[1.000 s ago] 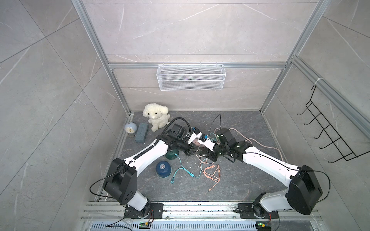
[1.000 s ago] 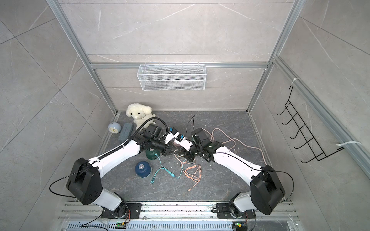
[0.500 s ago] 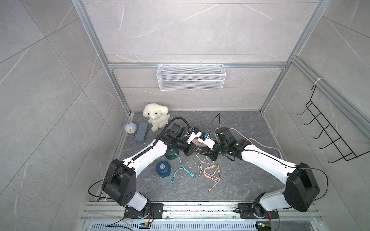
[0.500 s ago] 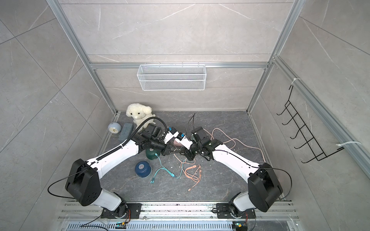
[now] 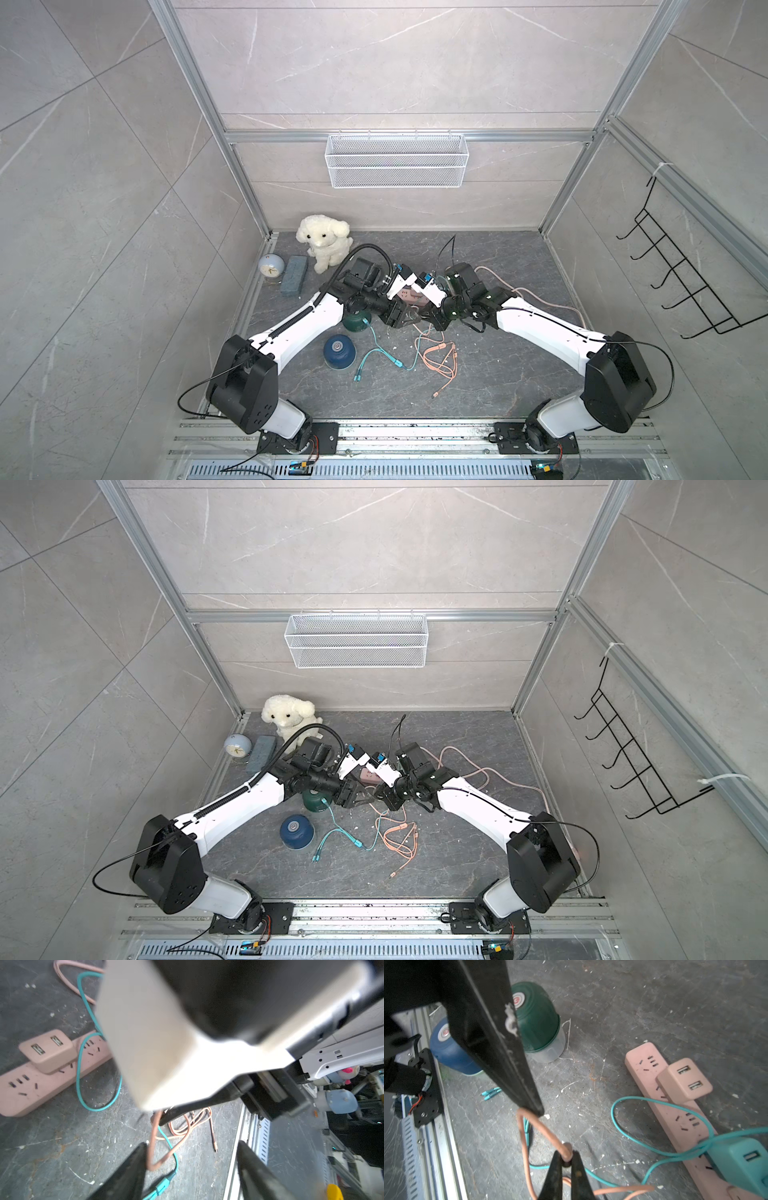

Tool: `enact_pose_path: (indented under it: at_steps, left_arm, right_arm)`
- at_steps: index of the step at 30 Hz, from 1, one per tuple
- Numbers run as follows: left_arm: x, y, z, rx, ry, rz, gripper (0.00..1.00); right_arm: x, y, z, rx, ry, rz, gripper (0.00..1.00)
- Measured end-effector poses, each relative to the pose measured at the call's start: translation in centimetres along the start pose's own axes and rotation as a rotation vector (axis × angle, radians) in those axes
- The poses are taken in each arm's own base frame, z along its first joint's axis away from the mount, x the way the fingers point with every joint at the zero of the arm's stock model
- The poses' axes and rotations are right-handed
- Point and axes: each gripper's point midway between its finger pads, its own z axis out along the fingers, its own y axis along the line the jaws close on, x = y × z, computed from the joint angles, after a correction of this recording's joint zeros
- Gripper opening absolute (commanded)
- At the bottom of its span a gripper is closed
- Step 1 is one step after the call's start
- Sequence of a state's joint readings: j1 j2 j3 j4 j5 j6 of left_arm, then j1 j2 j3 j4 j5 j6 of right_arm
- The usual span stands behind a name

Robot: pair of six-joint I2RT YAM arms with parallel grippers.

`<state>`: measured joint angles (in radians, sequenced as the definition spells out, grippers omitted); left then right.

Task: Charge the cordless meat grinders
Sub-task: Adjust the charging cable at the center of the board, then insert the charging cable into the plug.

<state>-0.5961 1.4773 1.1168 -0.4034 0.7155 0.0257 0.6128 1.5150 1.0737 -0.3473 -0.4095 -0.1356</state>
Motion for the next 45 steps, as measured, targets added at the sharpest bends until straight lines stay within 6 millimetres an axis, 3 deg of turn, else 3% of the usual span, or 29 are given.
enact_pose_path:
  at_steps: [6,10,16,23,30,36,45]
  left_arm:
    - [-1.0,0.9,-2.6,-0.121,-0.101,-0.003,0.80]
    - [-1.2,2.3,-4.3,-0.216,-0.162,-0.035,0.80]
    - [0.3,5.6,-6.5,-0.392,-0.212,-0.140,0.78]
    - [2.4,7.4,-8.4,-0.530,-0.256,-0.224,0.78]
    - [3.3,8.2,-9.0,-0.588,-0.283,-0.256,0.78]
    - [3.9,8.2,-9.0,-0.588,-0.294,-0.276,0.78]
    - [3.8,8.2,-9.0,-0.585,-0.303,-0.283,0.78]
  right_arm:
    - [-2.1,-2.9,0.1,0.154,-0.086,0.098,0.00]
    - [-2.5,-5.4,1.5,0.289,-0.108,0.192,0.00]
    - [-2.9,-7.9,3.8,0.492,-0.128,0.311,0.00]
    - [-3.9,-11.0,3.4,0.698,-0.191,0.423,0.00]
    - [-5.1,-11.4,3.1,0.772,-0.237,0.477,0.00]
    - [-4.4,-11.7,3.0,0.817,-0.234,0.518,0.00]
    - [-3.1,-11.6,4.7,0.828,-0.212,0.556,0.00]
